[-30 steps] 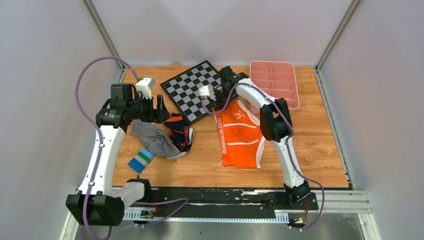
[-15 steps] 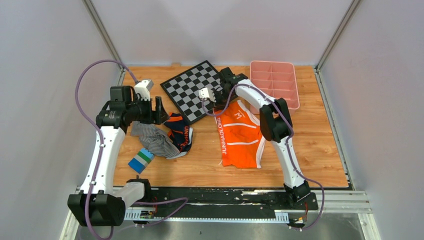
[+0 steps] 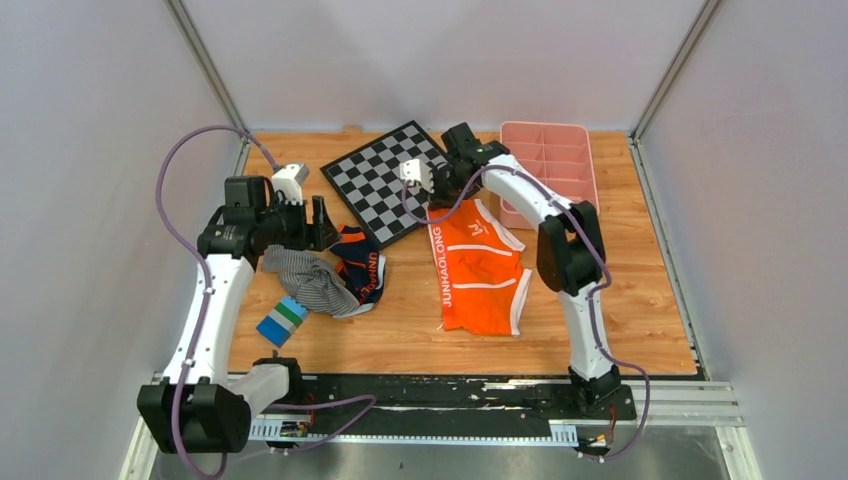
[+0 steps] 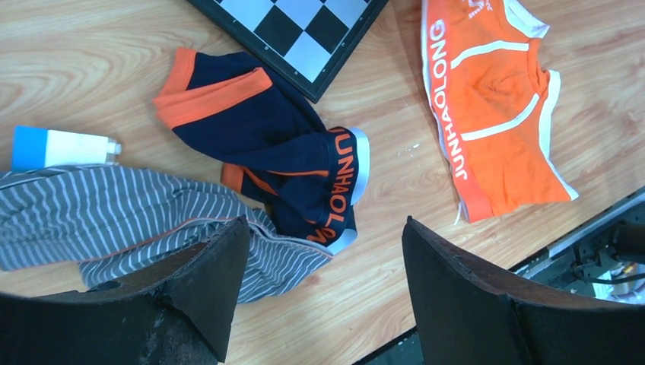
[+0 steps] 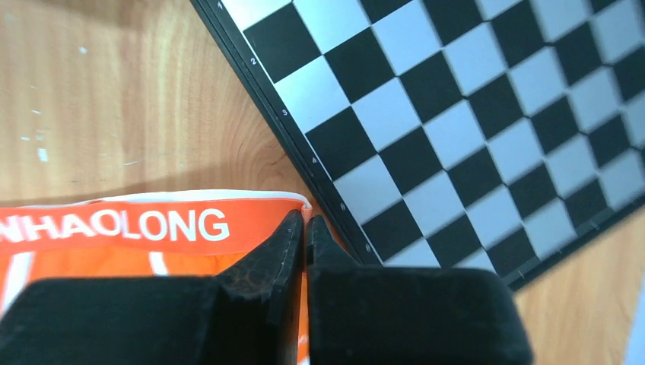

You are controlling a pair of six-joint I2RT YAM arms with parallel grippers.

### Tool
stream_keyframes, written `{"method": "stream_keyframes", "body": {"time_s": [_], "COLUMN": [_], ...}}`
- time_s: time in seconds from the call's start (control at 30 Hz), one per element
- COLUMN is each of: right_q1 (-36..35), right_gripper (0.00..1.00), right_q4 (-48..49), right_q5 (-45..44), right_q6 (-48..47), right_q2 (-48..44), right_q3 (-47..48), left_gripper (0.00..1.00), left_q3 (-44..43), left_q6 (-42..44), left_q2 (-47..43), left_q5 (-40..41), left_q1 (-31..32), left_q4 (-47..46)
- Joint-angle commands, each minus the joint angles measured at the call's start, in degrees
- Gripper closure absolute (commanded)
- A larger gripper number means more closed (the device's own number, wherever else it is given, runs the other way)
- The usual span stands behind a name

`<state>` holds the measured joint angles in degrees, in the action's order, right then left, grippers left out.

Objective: Roll the underwear
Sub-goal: Flatten out the underwear at the center of the board.

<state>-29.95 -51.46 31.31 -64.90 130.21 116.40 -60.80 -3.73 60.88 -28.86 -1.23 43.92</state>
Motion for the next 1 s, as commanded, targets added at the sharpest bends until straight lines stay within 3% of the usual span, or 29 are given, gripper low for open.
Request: {"method": "stream_keyframes", "body": {"time_s": [0.0, 0.2, 0.4, 0.53, 0.6, 0.77, 0.97], "right_q1": [0.65, 4.53, 6.16, 6.73, 8.36, 12.37, 12.46], "right_gripper": [1.0, 1.0, 1.0, 1.0, 1.0, 1.0, 1.0], "right_q4": [8.54, 13.92, 17.52, 18.42, 18.92, 20.64, 20.63], "right_q5": [0.0, -3.24, -4.39, -5.93, -6.26, -5.84, -3.68], "right_q6": [11.54, 25.66, 33.07, 34.3, 36.7, 40.46, 42.56], "right_q2": [-15.27, -25.41, -31.37, -32.21, -32.08, -32.04, -30.79], "right_q3": [-5.38, -14.74, -23.72, -26.76, -27.01, -26.72, -26.15], "left_gripper": [0.2, 0.22, 0.23, 0.26, 0.3, 0.32, 0.26], "left_q3": [0.59, 2.05, 6.37, 6.78, 4.77, 0.5, 2.18], "left_q6": [-1.28, 0.77, -2.28, -9.07, -11.19, -17.71, -38.7], "left_q2": [3.51, 6.58, 11.58, 20.02, 23.66, 28.25, 31.38], "left_q5": [-2.88, 2.23, 8.71, 5.71, 3.18, 7.98, 4.51], "left_q1": [0.57, 14.94, 25.51, 26.77, 26.96, 27.08, 26.83], "left_q4": [-5.43, -13.31, -26.23, -30.12, -28.63, -19.64, -20.28]}}
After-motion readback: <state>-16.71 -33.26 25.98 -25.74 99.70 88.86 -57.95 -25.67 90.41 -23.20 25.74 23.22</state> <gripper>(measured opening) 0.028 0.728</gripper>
